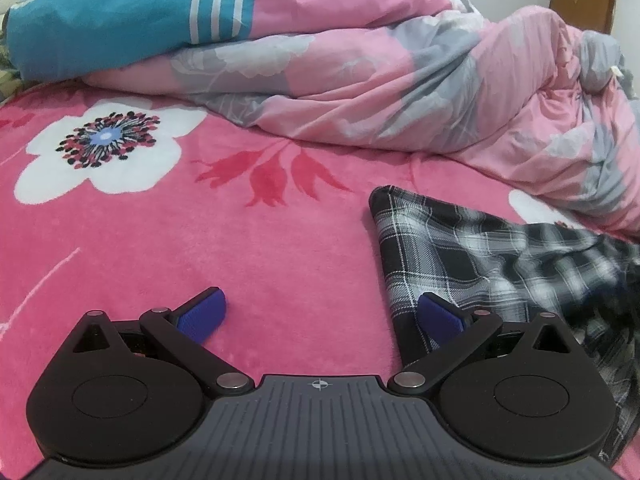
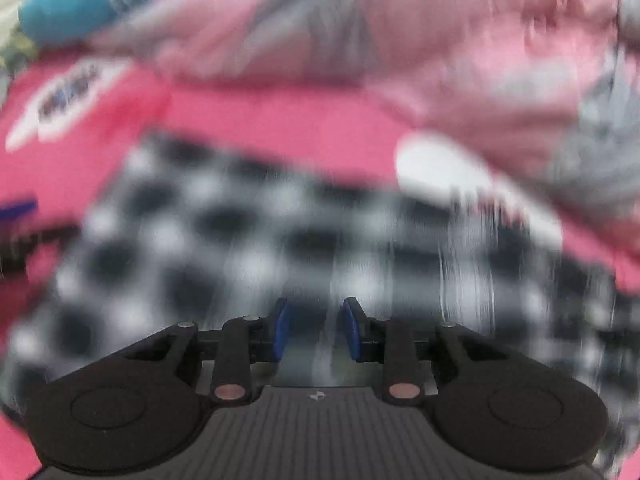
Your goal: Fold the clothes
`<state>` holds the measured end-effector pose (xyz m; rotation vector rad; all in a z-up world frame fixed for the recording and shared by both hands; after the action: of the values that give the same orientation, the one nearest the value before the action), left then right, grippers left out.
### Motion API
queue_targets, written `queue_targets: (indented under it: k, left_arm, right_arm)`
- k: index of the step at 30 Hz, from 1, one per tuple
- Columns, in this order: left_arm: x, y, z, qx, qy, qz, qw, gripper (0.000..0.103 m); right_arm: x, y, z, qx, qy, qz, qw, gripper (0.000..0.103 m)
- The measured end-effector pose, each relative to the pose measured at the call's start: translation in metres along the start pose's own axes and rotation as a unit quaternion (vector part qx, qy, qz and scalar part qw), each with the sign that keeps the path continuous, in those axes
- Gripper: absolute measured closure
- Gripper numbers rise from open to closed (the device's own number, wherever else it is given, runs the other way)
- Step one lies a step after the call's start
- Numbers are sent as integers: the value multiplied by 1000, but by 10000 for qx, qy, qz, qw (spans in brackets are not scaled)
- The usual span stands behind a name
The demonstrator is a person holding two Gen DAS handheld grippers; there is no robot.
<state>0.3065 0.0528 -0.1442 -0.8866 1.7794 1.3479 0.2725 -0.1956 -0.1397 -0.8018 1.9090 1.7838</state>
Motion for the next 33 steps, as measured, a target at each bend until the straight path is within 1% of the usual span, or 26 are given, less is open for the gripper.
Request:
queue_targets:
  k: [3, 7, 10, 11, 13, 16, 17, 19, 22, 23, 25, 28, 30, 31, 33]
  left_arm:
    - [1, -1, 0, -9, -27, 14, 10000, 0]
    - [1, -1, 0, -12, -37, 8, 10000, 0]
    - [1, -1, 0, -17, -37, 5, 10000, 0]
    - [2, -1, 0, -17, -38, 5, 10000, 0]
    - [2, -1, 0, -20, -43, 16, 10000, 0]
    - [2, -2, 0, -25, -52, 32, 10000, 0]
    - [2, -2, 0, -30, -61, 34, 10000, 0]
    - [2, -3, 0, -38, -76, 35, 10000, 0]
    - [3, -2, -1, -41, -71, 30, 10000, 0]
    - [3, -2, -1, -39, -69, 30, 10000, 0]
    - [3, -3, 0, -34, -68, 30, 10000, 0]
    - [3, -3, 0, -27, -64, 26, 10000, 0]
    - [3, -3, 0, -19, -56, 24, 10000, 0]
    - [2, -3, 0, -14, -52, 20, 10000, 0]
    - [2, -3, 1, 4, -35, 11, 10000, 0]
  right_arm:
    - [29, 32, -5, -17, -4, 222, 9998, 72]
    - [19, 53, -13, 40, 126, 234, 9996, 72]
    - [-17, 34, -27, 309, 85, -250, 9992, 72]
    - [-25, 24, -34, 381, 50, -363, 9986, 72]
    - [-25, 5, -52, 534, -43, -365, 9979, 72]
    - [11, 1, -77, 566, -418, 80, 9975, 71]
    - [26, 12, -80, 499, -565, 116, 9971, 71]
    - [43, 36, -81, 361, -754, 95, 9965, 71]
    - [49, 58, -83, 208, -889, 243, 9955, 71]
    - [43, 58, -85, 249, -854, 203, 9958, 71]
    - [23, 52, -87, 373, -779, -17, 9963, 71]
    - [-12, 17, -93, 235, -1006, -288, 9942, 71]
    - [-25, -15, -99, 172, -1196, -305, 9922, 71]
    - [-29, -31, -106, 259, -1330, -315, 9903, 71]
    - [-38, -51, -124, 417, -1733, -482, 9828, 71]
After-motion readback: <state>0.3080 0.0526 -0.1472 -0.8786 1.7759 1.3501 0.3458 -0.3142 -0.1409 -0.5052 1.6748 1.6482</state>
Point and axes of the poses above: each gripper's, at about its wrist camera, not at the fingertips, and y roughly against the way its jaws point, z to its left, x to its underside, the point moved 9 cm from there along -y, roughly the way its jaws point, and after that the axes turned 9 degrees about -z, right-handed, at the moved point
